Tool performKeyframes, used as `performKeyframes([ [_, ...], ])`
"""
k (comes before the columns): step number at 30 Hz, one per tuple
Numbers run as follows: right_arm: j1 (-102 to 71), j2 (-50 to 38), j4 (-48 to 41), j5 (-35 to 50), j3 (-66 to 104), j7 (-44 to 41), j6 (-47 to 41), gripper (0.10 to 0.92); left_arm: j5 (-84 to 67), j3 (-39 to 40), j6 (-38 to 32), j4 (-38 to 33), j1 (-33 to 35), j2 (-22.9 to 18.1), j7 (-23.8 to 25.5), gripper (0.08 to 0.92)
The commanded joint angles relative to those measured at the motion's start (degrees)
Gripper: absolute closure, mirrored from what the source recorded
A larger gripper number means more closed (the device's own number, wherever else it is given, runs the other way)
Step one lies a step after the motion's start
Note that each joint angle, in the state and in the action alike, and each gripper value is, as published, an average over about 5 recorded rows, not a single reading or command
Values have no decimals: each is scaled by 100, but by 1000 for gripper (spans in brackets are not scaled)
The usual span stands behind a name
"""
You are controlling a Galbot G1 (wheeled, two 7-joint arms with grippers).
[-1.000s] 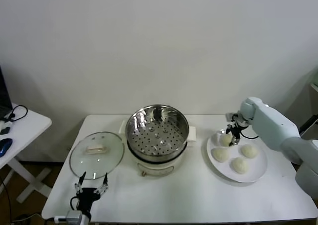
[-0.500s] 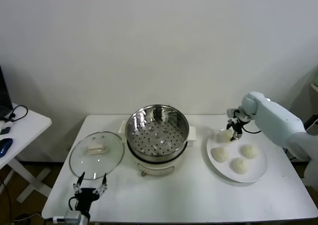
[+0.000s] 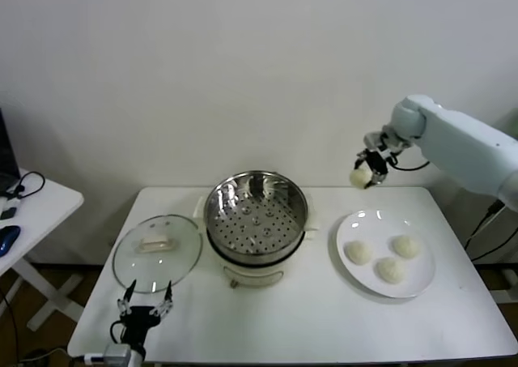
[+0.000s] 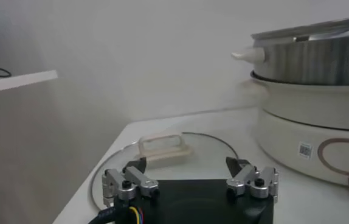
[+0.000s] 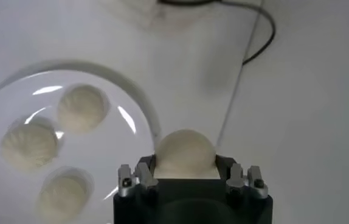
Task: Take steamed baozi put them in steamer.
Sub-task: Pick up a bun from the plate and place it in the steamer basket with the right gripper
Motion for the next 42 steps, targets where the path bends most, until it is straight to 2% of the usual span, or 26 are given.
performKeyframes([
  [1,999,460,984,-120,-547,288,1024,364,2,7,-14,36,-16,-12,-13,177],
  [8,560,1139,832,-847,-354,870,1992,364,3,6,-27,104,-56,-23,-32,177],
  [15,155,1835,159,-1241,-221,1129,2767,364,12,14,-24,124,-79,-36,-33,177],
  [24,-227,2381,-452,-860,-376,831,2879,364,17,18,-30,156,-89,-28,-34,177],
  [32,-617,2644,-1062,-1467,-164,788,3060,364,26,18,-50,190,-96,-28,-37,177],
  [42,-847,2775,-1462,-1691,-99,651,3208,360,18,22,-90,249,-123,-14,-70,177],
])
